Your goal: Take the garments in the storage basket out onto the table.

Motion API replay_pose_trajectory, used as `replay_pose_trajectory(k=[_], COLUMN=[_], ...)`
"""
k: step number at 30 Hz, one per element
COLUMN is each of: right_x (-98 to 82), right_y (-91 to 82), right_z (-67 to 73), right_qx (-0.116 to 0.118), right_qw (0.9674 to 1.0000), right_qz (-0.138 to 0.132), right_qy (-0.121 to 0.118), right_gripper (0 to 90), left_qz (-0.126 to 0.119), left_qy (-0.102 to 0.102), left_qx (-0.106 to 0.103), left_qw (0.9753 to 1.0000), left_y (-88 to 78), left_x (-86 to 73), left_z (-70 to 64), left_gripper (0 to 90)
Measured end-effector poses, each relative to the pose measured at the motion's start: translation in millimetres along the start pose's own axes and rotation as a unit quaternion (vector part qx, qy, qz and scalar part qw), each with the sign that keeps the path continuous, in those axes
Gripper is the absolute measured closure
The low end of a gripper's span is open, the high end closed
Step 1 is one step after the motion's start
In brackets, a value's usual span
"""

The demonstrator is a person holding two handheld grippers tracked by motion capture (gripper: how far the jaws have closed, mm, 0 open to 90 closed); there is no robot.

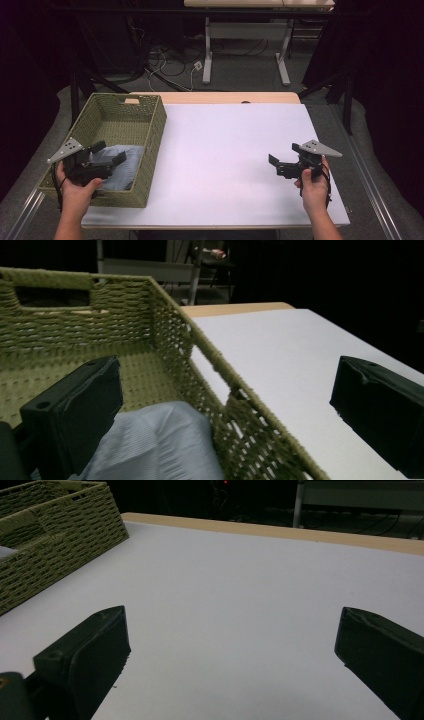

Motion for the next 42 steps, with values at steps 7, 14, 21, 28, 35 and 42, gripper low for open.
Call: replay_pose_trajectory(k=[7, 14, 21, 28, 35, 42], right_x=[-2.8, -13.4, -18.8, -21.7, -26.5, -28.1], right_y=[-4.6, -4.8, -1.5, 2.3, 7.8, 14.2], right_z=[-3.8, -6.7, 3.4, 9.9, 6.1, 8.9], right_qx=[-0.008, -0.015, -0.006, -0.001, -0.004, -0.003], right_qw=[1.0000, 0.9997, 0.9995, 0.9990, 0.9986, 0.9980], right_qz=[-0.005, 0.017, 0.031, 0.043, 0.053, 0.063], right_qy=[0.001, 0.002, -0.001, -0.010, -0.002, -0.010], right_gripper=[0.9, 2.7, 2.9, 2.8, 3.4, 3.7], left_qz=[0.011, 0.025, 0.072, 0.113, 0.137, 0.180], left_qy=[0.018, 0.023, 0.025, 0.033, 0.022, 0.039], left_qx=[0.032, 0.036, 0.046, 0.072, 0.072, 0.082], left_qw=[0.9993, 0.9988, 0.9961, 0.9905, 0.9877, 0.9794], left_y=[-7.4, -12.3, -8.0, -7.1, -1.4, 6.8], left_x=[5.3, 9.9, 2.8, -8.7, -12.9, -18.0], left_z=[15.5, 34.1, 46.4, 59.3, 61.8, 65.6], left_gripper=[0.4, 0.7, 1.3, 1.3, 1.4, 2.8])
Point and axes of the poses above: each handheld gripper's, and its own axes: y roughly forward along the jaws, x roughly out of its top, z roughly to its left, the point moved 7 cm from there along y, roughly forward along the jaws, and after that the axes turned 3 degrees about y, right-handed, at the moved point
